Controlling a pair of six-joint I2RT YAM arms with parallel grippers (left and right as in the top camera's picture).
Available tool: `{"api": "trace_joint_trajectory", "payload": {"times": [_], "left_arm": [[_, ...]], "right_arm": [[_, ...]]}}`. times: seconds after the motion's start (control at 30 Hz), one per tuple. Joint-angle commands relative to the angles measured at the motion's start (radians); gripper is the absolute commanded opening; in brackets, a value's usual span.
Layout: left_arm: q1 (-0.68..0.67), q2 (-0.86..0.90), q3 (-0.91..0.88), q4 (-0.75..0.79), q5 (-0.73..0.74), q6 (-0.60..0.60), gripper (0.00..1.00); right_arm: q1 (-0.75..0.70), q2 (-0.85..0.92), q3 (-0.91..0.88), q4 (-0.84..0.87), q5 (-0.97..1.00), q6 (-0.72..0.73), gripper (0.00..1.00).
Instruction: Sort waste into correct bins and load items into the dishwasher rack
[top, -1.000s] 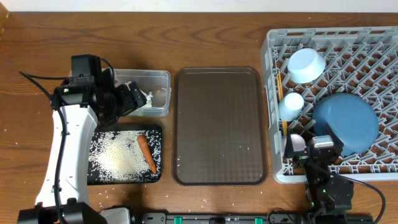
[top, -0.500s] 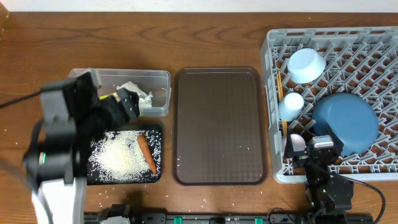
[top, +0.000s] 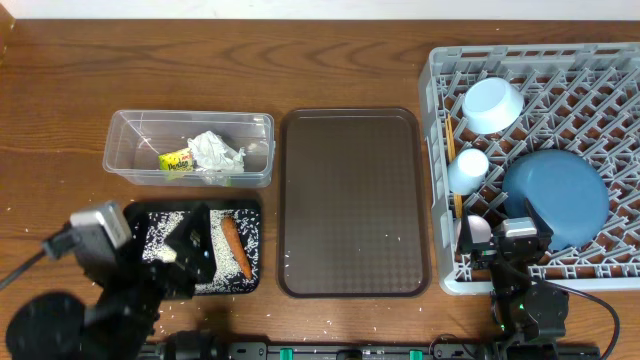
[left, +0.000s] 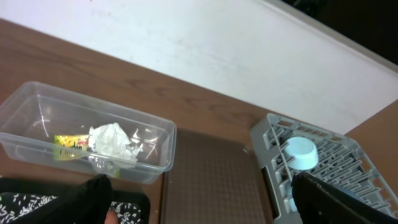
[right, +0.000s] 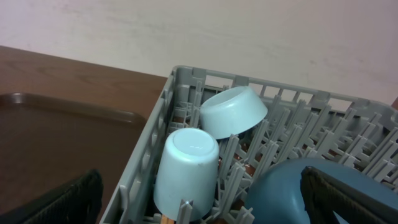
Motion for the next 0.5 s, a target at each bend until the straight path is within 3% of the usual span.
{"api": "trace_joint_trajectory", "payload": {"times": [0.0,0.47], "left_arm": [[-0.003,-0.023,0.003,0.000,-0.010,0.010,0.94],[-0.016,-0.182,-0.022,-0.010,-0.009,0.010,0.94]], "right_arm": [[0.011,-0.007,-0.002,-0.003,0.006,-0.014,0.99],[0.011,-0.007,-0.002,-0.003,0.006,-0.014,0.99]]}}
